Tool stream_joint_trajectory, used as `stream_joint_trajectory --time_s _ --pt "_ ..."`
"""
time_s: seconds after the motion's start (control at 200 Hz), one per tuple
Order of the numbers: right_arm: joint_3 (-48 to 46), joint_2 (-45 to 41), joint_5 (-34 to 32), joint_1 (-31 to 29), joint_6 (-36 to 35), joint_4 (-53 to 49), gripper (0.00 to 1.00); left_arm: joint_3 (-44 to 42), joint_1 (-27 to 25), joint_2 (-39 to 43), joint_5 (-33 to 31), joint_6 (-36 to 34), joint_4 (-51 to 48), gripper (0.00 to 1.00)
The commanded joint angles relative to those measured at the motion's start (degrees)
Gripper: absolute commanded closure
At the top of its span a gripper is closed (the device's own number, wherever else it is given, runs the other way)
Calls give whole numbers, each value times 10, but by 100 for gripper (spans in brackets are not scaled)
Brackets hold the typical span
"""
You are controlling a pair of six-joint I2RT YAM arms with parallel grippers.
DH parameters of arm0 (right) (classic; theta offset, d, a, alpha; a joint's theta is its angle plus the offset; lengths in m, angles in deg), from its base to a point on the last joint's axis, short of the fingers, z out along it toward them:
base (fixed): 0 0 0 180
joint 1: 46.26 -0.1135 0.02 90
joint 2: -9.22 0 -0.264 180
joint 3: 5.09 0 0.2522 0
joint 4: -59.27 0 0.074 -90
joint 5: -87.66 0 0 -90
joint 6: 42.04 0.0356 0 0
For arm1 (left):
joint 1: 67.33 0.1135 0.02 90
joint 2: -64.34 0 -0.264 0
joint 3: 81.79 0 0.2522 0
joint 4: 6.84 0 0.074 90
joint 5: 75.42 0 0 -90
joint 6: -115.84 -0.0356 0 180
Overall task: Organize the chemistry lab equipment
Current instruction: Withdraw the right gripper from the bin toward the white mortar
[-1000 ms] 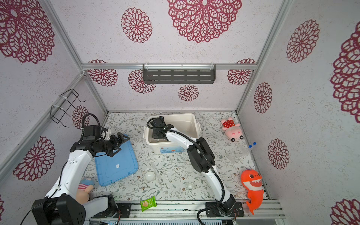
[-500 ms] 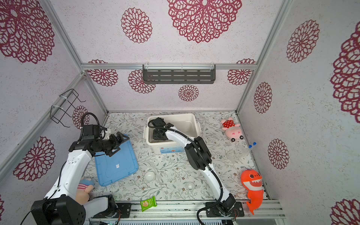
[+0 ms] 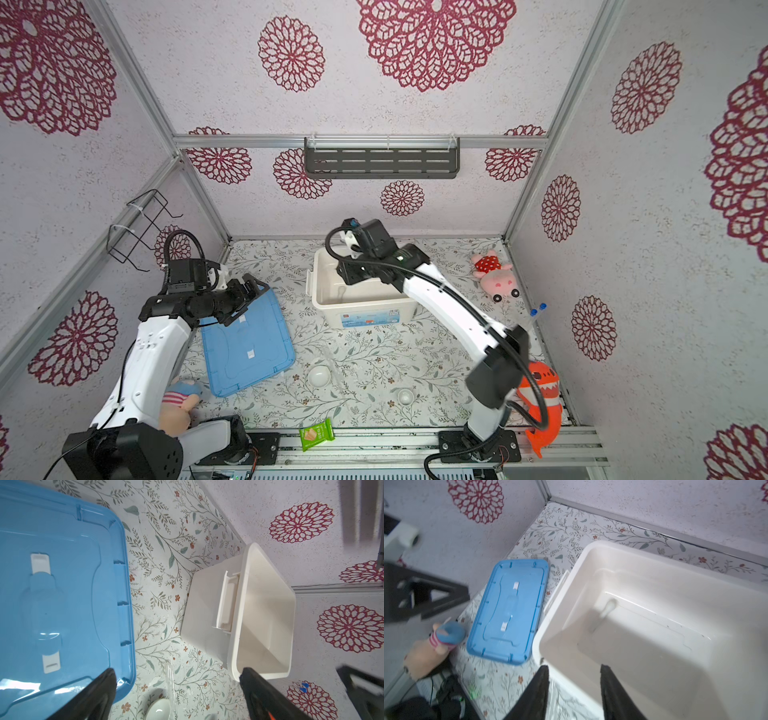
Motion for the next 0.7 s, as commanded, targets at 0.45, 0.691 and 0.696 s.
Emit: stream_joint_trajectory --time_s 0.45,0.691,0.696 --pt "-565 -370 -60 -81 279 -70 35 -12 10 -16 -77 -4 52 3" --pt "-656 -374 -56 -101 364 -12 42 -20 11 -20 -59 18 69 2" --pt "-658 -373 -56 -102 364 -11 42 -19 11 -21 -58 17 68 2"
